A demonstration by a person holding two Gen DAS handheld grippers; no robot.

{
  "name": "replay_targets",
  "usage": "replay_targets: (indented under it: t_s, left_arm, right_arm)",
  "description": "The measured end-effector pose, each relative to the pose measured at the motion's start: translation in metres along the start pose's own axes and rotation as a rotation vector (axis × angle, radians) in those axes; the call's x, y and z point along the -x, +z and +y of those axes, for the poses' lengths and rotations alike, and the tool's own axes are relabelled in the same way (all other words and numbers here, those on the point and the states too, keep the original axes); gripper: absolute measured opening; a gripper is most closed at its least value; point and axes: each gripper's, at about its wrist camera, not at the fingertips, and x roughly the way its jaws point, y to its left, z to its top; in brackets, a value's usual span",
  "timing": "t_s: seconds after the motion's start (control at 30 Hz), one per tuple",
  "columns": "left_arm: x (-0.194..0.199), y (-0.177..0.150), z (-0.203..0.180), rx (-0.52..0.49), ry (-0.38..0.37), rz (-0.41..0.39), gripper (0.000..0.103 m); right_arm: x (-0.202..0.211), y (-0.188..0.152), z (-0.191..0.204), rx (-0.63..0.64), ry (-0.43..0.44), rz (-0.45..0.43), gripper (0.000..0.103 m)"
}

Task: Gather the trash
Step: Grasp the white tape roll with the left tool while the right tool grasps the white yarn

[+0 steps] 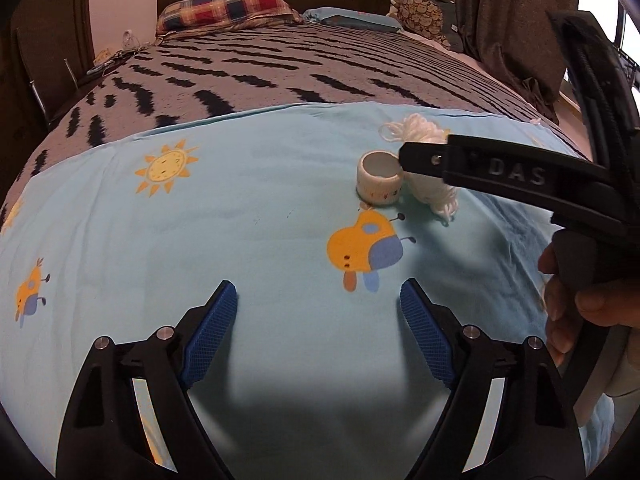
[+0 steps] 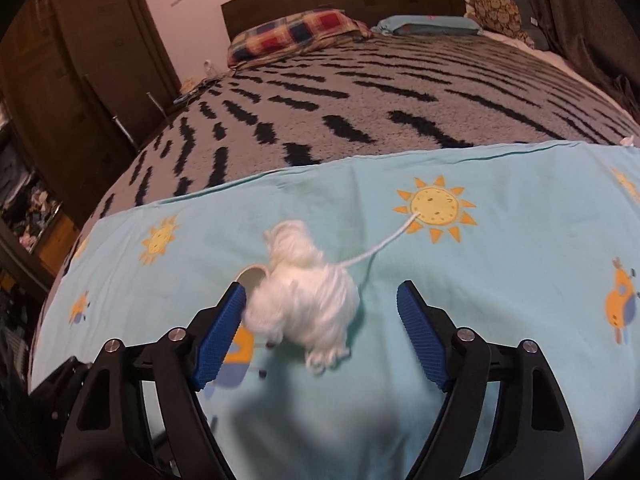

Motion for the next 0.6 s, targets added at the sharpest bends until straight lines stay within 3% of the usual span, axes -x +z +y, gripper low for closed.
replay_targets:
  t_s: [0.17,0.33,0.6]
  left_arm:
    - [-0.008,0.012,-0.004,-0.005,-0.006,-0.01,0.079]
    - [-0.019,0.025,-0.011,-0.017,-0.014,-0.019,0.079]
    - [-0.035,0.044,-0.041,-0.082,-0.04,-0.035,0.079]
  right_arm:
    - [-0.007,0.003,-0.003,-0.002,0.039,0.028,0.047]
    - [0.021,0.011,-0.017,0.01,0.012,-0.037,0.045]
    - [0.043,0.02,-0.041,0.037,-0.069,-0.056,0.045]
